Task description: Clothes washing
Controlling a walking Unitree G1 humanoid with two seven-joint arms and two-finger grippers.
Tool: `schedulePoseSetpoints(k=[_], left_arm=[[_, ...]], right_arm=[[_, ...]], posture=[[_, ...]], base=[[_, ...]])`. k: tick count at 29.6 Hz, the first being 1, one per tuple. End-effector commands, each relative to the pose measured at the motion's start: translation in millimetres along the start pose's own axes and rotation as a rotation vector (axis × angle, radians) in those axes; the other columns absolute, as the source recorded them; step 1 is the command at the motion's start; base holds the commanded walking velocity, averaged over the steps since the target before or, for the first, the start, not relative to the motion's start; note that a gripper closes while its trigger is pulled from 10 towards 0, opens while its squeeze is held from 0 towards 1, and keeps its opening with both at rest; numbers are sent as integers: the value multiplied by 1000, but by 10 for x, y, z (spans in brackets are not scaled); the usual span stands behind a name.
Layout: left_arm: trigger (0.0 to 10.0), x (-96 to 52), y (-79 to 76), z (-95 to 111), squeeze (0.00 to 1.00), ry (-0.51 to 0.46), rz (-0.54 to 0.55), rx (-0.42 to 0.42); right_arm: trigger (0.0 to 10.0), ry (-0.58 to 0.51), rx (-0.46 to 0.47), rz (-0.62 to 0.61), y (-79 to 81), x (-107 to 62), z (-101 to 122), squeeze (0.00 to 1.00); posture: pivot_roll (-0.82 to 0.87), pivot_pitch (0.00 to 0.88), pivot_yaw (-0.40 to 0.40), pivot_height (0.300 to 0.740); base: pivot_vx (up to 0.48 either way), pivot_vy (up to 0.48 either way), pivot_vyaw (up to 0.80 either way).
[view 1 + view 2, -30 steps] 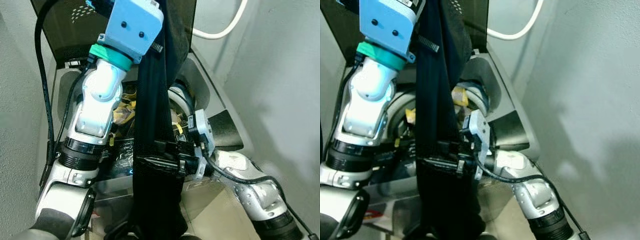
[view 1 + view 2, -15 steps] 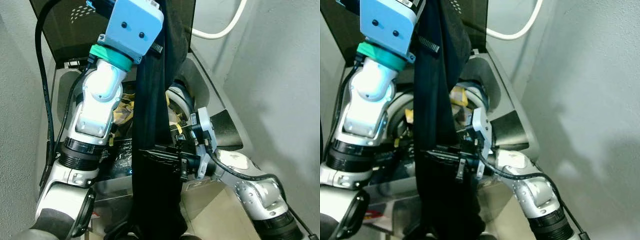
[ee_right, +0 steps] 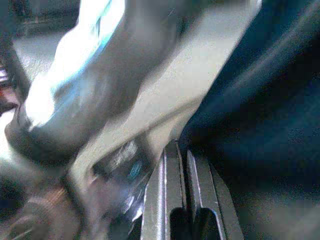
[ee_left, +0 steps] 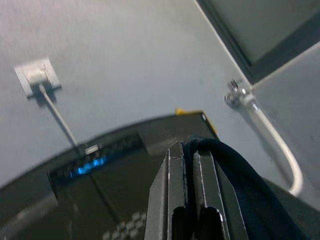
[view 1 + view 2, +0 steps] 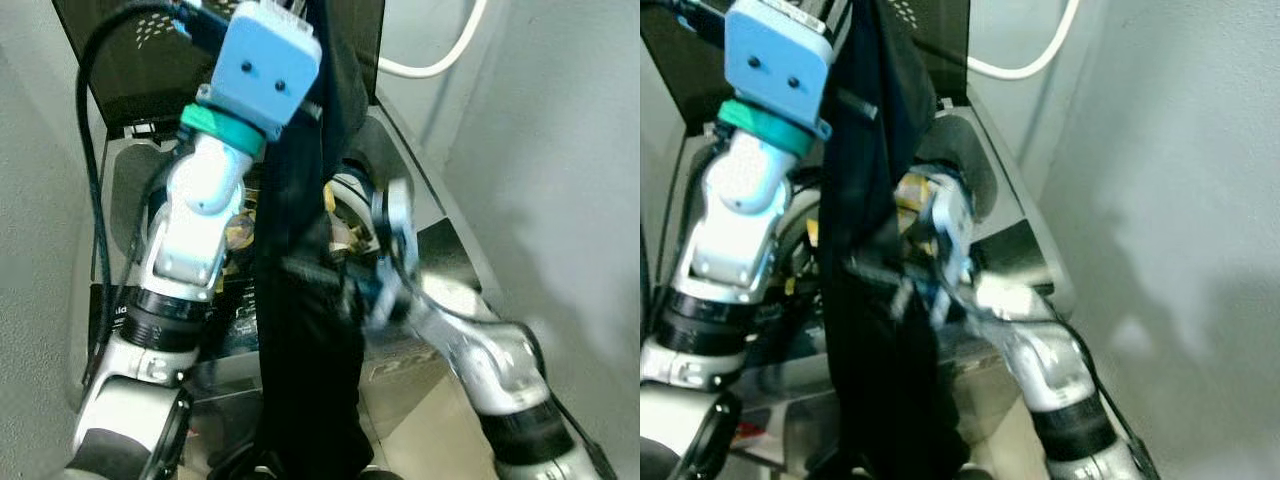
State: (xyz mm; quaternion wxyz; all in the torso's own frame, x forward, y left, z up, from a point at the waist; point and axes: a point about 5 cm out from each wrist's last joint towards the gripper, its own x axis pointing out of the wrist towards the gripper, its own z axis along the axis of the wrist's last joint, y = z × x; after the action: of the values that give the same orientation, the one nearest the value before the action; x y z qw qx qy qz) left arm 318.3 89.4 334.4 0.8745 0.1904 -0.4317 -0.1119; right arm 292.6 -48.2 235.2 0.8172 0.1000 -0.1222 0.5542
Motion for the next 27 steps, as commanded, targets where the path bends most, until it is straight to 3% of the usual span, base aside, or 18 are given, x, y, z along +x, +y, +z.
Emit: schedulePoseSetpoints(k=[1, 8, 9, 13, 18, 19, 20, 22, 25, 26, 27], left_arm=[[10000, -91, -14, -40, 0, 48, -8, -61], [10000, -172, -18, -99, 0, 96, -7, -102], [10000, -231, -9, -138, 0, 125, -4, -114], [10000, -284, 23, -161, 0, 141, 11, -109], [10000, -245, 74, -129, 0, 113, 26, -70], [10000, -185, 139, -89, 0, 79, 45, -29], [10000, -185, 139, -89, 0, 79, 45, -29], [10000, -88, 247, -25, 0, 27, 67, 34], [10000, -56, 277, 0, 0, 11, 70, 49], [10000, -16, 298, 36, 0, -11, 69, 62], [10000, 28, 317, 78, 0, -33, 67, 71]], right_arm=[[10000, -118, -63, -174, -205, 98, 248, 0], [10000, -213, -85, -266, -313, 175, 471, 0], [10000, -287, -102, -316, -384, 194, 669, 0], [10000, -359, -134, -304, -410, 202, 927, 0], [10000, -321, -154, -272, -394, 173, 881, 0], [10000, -257, -169, -241, -367, 100, 742, 0], [10000, -257, -169, -241, -367, 100, 742, 0], [10000, -134, -175, -213, -320, -97, 443, 0], [10000, -86, -173, -206, -302, -202, 331, 0], [10000, -37, -164, -213, -310, -326, 228, 1000], [10000, 18, -156, -216, -324, -448, 134, 1000]], posture=[[-30, 0, 65, 740], [-25, 0, 63, 740], [-23, 0, 58, 740], [-22, 0, 47, 740], [-23, 0, 45, 740], [-29, 0, 47, 740], [-29, 0, 47, 740], [-33, 0, 50, 740], [-39, 0, 55, 740], [-45, 0, 58, 740], [-49, 0, 59, 740]], base=[[0, 0, 0], [0, 0, 0], [0, 0, 0], [0, 0, 0], [0, 0, 0], [0, 0, 0], [0, 0, 0], [0, 0, 0], [0, 0, 0], [0, 0, 0], [0, 0, 0]])
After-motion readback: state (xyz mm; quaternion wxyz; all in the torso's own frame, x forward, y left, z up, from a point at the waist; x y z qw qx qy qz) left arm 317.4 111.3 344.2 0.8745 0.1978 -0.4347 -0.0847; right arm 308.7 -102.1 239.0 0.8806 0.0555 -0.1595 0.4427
